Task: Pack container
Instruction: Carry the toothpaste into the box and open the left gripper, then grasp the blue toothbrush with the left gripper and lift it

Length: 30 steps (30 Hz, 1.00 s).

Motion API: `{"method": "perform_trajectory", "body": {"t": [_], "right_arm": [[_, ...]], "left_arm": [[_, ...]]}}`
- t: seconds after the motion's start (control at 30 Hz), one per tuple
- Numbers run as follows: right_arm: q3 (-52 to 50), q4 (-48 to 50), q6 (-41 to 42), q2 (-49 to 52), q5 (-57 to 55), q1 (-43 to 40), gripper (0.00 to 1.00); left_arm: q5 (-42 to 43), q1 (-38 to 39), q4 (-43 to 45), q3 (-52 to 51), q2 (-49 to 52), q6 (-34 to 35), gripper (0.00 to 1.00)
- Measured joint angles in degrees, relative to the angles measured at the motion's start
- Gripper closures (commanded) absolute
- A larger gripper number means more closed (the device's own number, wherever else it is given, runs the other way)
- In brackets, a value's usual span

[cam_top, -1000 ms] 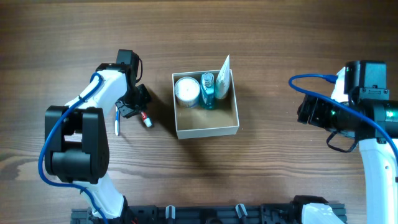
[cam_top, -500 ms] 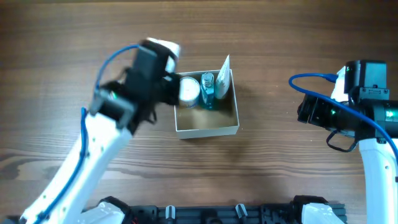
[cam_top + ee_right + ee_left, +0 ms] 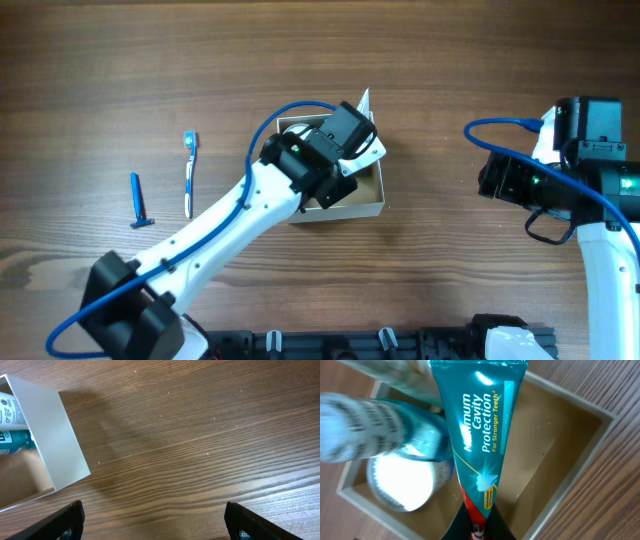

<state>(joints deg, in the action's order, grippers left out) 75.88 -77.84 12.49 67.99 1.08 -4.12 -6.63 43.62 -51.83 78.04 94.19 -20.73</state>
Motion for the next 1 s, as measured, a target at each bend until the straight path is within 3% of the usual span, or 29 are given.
{"method": "perform_trajectory", "body": {"t": [0.07, 0.17, 0.23, 0.43, 0.47, 0.5, 0.57, 0.73, 0.9, 1.0], "right_arm": [[0.0, 0.0, 0.0, 0.0, 0.0, 0.0, 0.09], [0.0, 0.0, 0.0, 0.0, 0.0, 0.0, 0.1], [0.0, 0.0, 0.0, 0.0, 0.0, 0.0, 0.1], [0.0, 0.0, 0.0, 0.0, 0.0, 0.0, 0.09], [0.0, 0.0, 0.0, 0.0, 0.0, 0.0, 0.1], [0.0, 0.0, 0.0, 0.0, 0.0, 0.0, 0.09], [0.0, 0.0, 0.0, 0.0, 0.0, 0.0, 0.09], [0.0, 0.1, -0.2, 0.0, 0.0, 0.0, 0.1], [0.0, 0.2, -0.2, 0.0, 0.0, 0.0, 0.1], [0.0, 0.2, -0.2, 0.0, 0.0, 0.0, 0.09]], "left_arm": [[0.0, 0.0, 0.0, 0.0, 1.6, -0.2, 0.75], [-0.2, 0.0, 0.0, 0.0, 3.2, -0.7, 0.39], [-0.3, 0.0, 0.0, 0.0, 3.7, -1.0, 0.32], [-1.3, 0.0, -3.3, 0.0, 3.4, 0.3, 0.24], [-2.2, 0.0, -4.8, 0.0, 2.8, 1.1, 0.19], [-3.1, 0.0, -6.3, 0.0, 1.9, 2.1, 0.07], [-5.4, -0.2, -9.0, 0.0, -2.3, 5.1, 0.0], [-7.7, -8.4, -9.0, 0.9, -17.3, 12.7, 0.0], [-5.5, -32.3, -5.2, 1.4, -20.9, 19.8, 0.0], [-2.5, -40.6, -4.7, 1.4, -18.7, 22.1, 0.0]]}}
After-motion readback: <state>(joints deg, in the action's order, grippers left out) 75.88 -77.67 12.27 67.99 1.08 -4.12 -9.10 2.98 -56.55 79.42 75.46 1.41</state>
